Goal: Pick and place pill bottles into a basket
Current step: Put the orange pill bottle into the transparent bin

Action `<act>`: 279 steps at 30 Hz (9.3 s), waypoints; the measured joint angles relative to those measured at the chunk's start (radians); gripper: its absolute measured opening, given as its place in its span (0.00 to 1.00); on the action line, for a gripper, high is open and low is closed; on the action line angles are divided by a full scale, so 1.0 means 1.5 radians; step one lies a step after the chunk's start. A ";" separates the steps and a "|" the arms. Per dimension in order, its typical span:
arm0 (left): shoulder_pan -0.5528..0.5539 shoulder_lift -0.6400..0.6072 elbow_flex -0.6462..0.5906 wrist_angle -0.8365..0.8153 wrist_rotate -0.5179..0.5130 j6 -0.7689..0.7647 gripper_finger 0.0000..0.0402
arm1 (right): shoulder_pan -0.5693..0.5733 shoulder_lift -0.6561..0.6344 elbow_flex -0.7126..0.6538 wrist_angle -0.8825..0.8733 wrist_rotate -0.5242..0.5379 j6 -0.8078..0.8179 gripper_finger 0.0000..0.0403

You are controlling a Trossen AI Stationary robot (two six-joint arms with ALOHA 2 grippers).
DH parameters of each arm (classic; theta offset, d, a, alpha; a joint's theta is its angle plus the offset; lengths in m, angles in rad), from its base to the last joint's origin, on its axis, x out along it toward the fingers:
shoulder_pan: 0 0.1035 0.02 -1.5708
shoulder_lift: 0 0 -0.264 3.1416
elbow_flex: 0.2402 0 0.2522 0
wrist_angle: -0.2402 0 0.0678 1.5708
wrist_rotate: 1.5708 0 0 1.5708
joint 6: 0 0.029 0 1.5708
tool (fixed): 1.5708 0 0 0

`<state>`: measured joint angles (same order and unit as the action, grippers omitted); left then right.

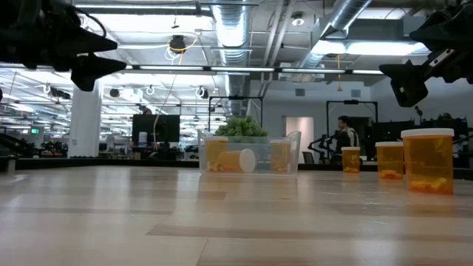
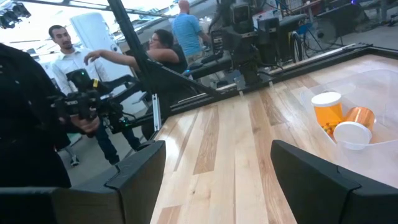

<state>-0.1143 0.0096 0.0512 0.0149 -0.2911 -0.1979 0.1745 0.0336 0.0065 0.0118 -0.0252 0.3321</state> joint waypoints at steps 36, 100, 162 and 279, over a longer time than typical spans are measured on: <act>0.000 -0.003 -0.026 0.007 0.194 0.049 0.63 | 0.000 0.000 0.000 0.000 0.000 0.000 0.71; 0.001 -0.003 -0.026 0.003 0.187 0.014 0.63 | -0.028 0.027 0.028 0.069 0.135 0.126 0.71; 0.001 -0.003 -0.026 0.003 0.187 0.014 0.63 | -0.556 0.560 0.272 -0.186 0.125 0.054 0.71; 0.001 -0.003 -0.026 0.003 0.187 0.014 0.63 | -0.453 0.853 0.725 -0.245 -0.038 -0.064 0.47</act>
<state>-0.1135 0.0048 0.0117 0.0196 -0.0105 -0.1764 -0.5054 1.3123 1.0933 -0.3561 -0.0826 0.2359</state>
